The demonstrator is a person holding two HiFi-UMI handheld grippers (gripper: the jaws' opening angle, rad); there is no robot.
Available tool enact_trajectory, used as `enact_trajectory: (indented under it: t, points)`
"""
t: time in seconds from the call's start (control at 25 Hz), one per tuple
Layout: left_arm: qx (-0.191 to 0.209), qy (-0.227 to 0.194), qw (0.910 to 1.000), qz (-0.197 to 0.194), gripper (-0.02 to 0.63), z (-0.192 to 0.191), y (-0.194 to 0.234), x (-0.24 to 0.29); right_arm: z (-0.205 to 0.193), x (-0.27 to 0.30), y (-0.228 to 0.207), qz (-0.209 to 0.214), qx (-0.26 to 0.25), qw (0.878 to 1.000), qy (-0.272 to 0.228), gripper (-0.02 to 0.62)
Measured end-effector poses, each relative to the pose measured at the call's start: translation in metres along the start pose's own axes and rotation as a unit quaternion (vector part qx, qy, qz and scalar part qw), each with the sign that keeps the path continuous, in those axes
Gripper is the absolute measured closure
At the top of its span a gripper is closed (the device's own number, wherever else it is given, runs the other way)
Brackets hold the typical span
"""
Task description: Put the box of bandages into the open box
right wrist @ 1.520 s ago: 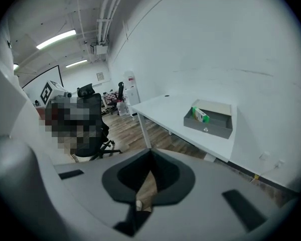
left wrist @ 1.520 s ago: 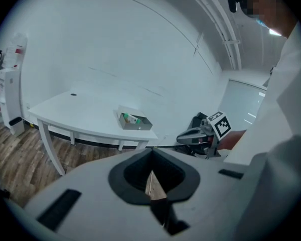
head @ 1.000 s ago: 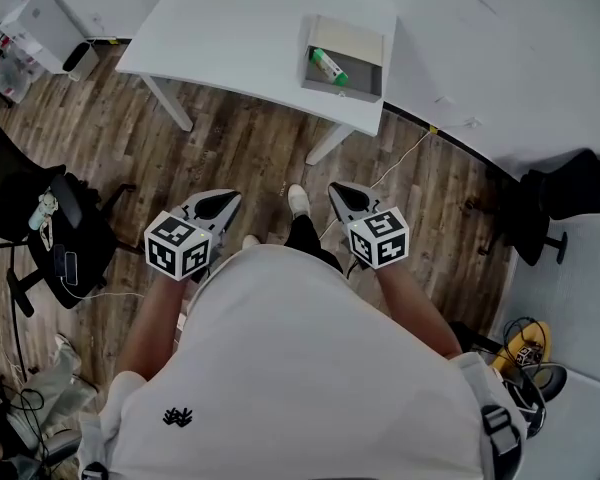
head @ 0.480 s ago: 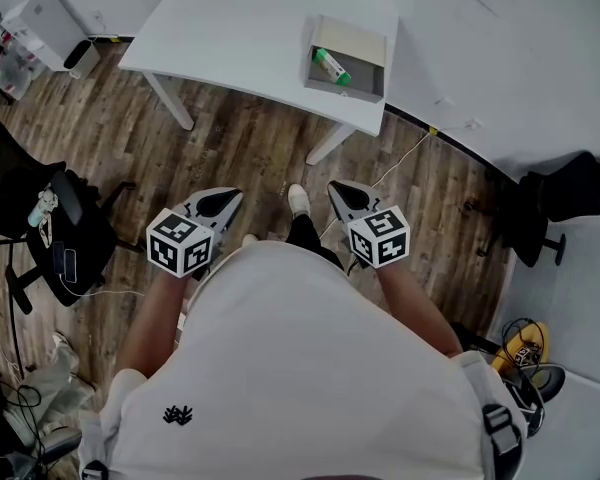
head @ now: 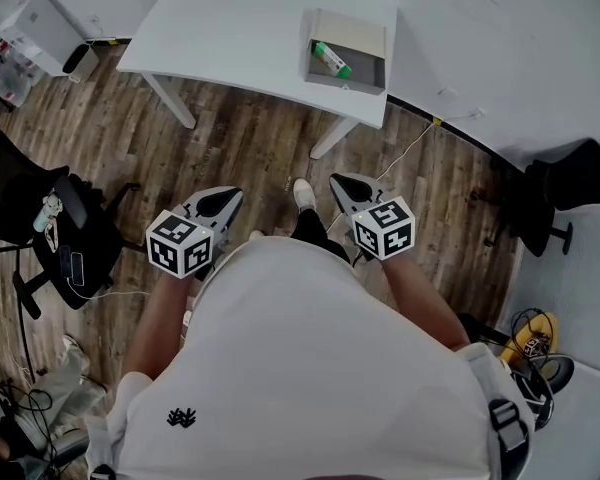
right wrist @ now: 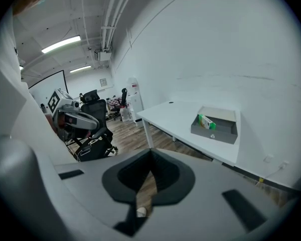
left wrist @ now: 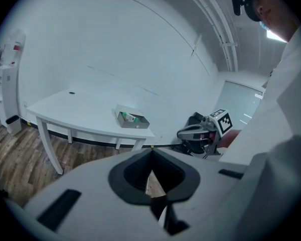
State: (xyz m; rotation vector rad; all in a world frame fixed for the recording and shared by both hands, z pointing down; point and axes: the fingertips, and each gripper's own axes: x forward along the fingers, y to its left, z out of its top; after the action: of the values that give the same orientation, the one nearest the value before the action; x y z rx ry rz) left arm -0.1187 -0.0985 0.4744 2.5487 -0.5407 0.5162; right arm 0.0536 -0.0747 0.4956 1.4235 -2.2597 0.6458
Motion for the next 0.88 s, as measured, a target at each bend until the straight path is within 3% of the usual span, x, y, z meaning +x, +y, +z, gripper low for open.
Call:
enact_trajectory:
  t: [0.88]
  points:
    - [-0.013, 0.002, 0.9995, 0.028, 0.600, 0.012, 0.016, 0.008, 0.031, 0.017, -0.020, 0.025, -0.025, 0.999, -0.006, 0.589]
